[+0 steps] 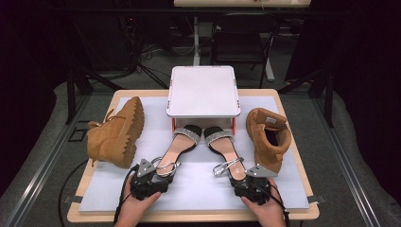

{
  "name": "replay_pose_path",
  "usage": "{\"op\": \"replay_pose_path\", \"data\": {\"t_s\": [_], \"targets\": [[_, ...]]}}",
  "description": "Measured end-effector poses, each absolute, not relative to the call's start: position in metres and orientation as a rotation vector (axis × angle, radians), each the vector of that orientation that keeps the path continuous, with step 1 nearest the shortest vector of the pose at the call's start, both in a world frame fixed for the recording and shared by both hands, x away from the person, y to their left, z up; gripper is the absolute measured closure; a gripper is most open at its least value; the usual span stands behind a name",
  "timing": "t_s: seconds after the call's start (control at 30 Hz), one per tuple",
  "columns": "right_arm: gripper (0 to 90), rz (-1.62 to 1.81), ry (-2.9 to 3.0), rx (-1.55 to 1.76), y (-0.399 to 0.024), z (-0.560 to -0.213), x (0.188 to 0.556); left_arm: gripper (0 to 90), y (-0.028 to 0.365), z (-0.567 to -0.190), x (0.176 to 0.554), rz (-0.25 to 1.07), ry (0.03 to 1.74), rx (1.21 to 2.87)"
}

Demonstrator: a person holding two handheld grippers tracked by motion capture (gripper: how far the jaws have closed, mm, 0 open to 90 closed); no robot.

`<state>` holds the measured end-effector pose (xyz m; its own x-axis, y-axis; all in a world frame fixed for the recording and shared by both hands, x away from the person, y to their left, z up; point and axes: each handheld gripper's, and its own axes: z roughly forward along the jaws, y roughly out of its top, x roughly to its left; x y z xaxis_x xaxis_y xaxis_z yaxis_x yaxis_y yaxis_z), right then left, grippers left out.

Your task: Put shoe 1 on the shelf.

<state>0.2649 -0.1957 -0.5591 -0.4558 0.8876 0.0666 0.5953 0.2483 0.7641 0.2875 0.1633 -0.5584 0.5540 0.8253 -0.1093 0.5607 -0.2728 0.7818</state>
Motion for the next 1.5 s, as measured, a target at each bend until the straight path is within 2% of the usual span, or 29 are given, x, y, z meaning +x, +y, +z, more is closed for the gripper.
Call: {"op": "replay_pose_path", "data": {"t_s": [0.27,0.77,1.1,1.5], "targets": [[39.5,1.027,2.141,1.397,-0.19,-0.557,0.266,38.0,0.155,-0.557,0.289,0.449,1.158,1.99],[39.5,1.011,2.113,1.461,-0.175,-0.55,0.273,38.0,0.134,-0.55,0.294,0.43,1.224,1.972],[39.3,1.026,2.084,1.509,-0.167,-0.55,0.289,37.0,0.116,-0.551,0.3,0.423,1.209,1.978],[38.9,1.027,2.066,1.524,-0.156,-0.552,0.291,37.2,0.107,-0.553,0.303,0.429,1.206,1.986]]}}
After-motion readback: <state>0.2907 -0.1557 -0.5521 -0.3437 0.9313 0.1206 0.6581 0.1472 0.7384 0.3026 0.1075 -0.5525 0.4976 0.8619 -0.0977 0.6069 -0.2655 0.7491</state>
